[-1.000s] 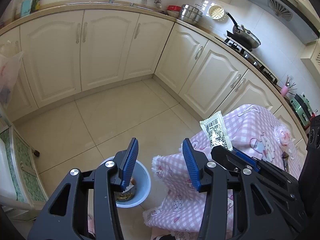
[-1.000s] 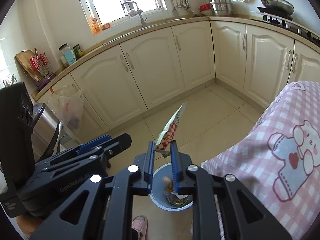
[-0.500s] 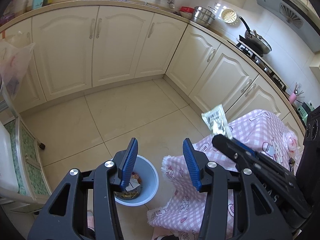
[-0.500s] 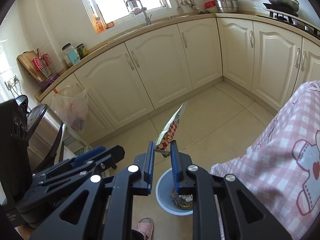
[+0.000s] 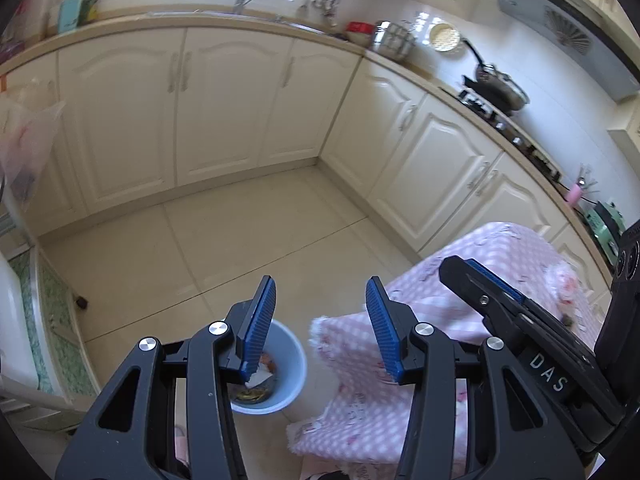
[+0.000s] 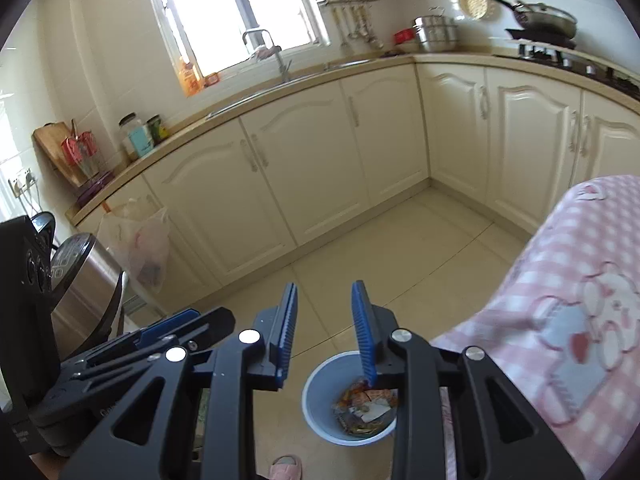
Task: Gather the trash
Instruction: 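Carry both wrappers over the blue bucket and open both tools to drop them, then grasp the black snack bag with the left tool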
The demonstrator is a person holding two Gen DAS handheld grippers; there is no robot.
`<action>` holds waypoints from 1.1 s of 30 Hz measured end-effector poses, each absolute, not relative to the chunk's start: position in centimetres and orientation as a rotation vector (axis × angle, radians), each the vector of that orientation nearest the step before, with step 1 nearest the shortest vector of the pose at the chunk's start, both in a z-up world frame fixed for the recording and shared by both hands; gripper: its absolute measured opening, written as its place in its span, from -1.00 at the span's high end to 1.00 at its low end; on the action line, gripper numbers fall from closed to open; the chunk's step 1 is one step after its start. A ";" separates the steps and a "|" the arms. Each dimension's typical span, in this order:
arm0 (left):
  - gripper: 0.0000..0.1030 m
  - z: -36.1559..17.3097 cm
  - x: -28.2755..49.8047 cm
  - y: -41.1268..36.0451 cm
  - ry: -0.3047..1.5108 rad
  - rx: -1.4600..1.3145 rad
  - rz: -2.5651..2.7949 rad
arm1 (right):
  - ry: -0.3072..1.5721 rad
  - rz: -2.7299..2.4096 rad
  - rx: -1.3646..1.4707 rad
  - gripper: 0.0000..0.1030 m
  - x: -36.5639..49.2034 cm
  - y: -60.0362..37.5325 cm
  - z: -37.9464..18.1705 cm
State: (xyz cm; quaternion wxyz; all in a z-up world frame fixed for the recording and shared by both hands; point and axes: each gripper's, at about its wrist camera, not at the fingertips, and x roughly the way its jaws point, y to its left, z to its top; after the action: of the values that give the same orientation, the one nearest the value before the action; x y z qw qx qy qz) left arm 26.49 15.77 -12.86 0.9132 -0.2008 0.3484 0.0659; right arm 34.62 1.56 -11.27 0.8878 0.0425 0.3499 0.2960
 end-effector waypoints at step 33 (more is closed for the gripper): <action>-0.22 -12.7 32.5 -19.4 0.908 -0.042 -0.388 | 0.670 0.024 0.294 0.17 29.3 -35.0 -9.8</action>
State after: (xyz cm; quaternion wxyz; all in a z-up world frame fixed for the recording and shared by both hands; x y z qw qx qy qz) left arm 32.55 -19.38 -12.66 0.8804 -0.0200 0.4357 -0.1862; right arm 29.35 -34.97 -9.81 0.9338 0.1435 0.3276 0.0117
